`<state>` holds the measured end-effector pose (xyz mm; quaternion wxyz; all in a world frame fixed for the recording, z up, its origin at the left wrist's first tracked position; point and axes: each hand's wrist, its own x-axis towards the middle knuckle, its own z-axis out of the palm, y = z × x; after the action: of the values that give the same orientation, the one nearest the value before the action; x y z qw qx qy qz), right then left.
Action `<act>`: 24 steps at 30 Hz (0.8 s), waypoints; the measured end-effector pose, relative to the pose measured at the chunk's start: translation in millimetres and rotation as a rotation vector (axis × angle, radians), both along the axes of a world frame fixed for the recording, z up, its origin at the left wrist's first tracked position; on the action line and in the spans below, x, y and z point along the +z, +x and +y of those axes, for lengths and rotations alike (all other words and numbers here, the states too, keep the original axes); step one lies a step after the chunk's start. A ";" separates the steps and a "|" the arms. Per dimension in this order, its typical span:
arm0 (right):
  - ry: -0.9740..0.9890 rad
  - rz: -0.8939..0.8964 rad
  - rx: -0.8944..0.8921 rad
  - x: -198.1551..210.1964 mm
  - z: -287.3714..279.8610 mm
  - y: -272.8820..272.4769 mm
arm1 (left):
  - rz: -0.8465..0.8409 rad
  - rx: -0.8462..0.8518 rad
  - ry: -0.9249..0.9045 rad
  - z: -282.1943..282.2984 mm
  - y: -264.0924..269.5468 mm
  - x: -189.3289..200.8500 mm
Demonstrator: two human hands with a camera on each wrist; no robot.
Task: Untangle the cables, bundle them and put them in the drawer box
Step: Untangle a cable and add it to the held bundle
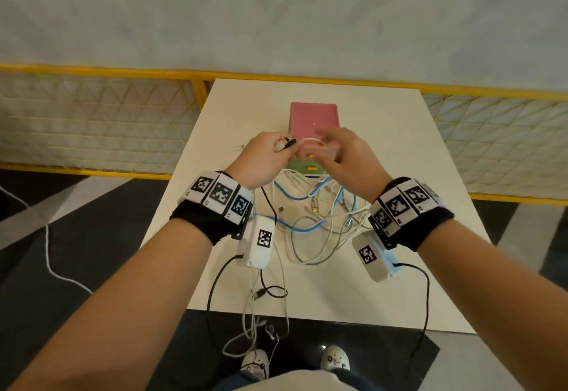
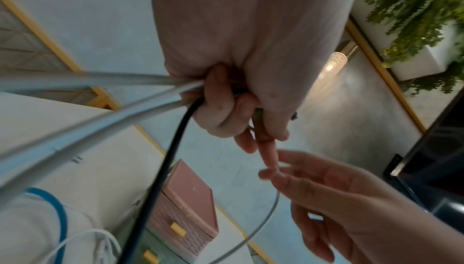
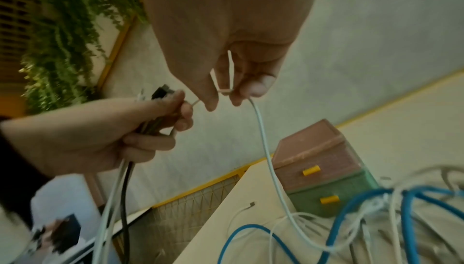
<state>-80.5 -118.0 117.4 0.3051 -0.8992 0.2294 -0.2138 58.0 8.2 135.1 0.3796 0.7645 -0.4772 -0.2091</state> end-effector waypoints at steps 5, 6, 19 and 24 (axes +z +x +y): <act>-0.195 0.051 0.141 14.0 5.7 0.8 | 0.074 -0.003 -0.124 -6.5 -15.7 13.5; -0.162 0.077 0.117 13.3 4.5 -0.2 | 0.114 0.074 -0.175 -7.5 -15.4 15.1; 0.430 -0.157 0.188 14.2 32.0 -14.7 | 0.637 0.041 -0.292 -22.3 -34.4 20.2; 0.475 -0.097 0.264 4.5 24.7 -19.6 | 0.532 0.062 -0.428 -22.8 -36.0 33.1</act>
<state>-100.1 -93.3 122.0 0.5435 -0.8131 0.1391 -0.1553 22.0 -14.7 168.2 0.6488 0.6004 -0.3710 -0.2846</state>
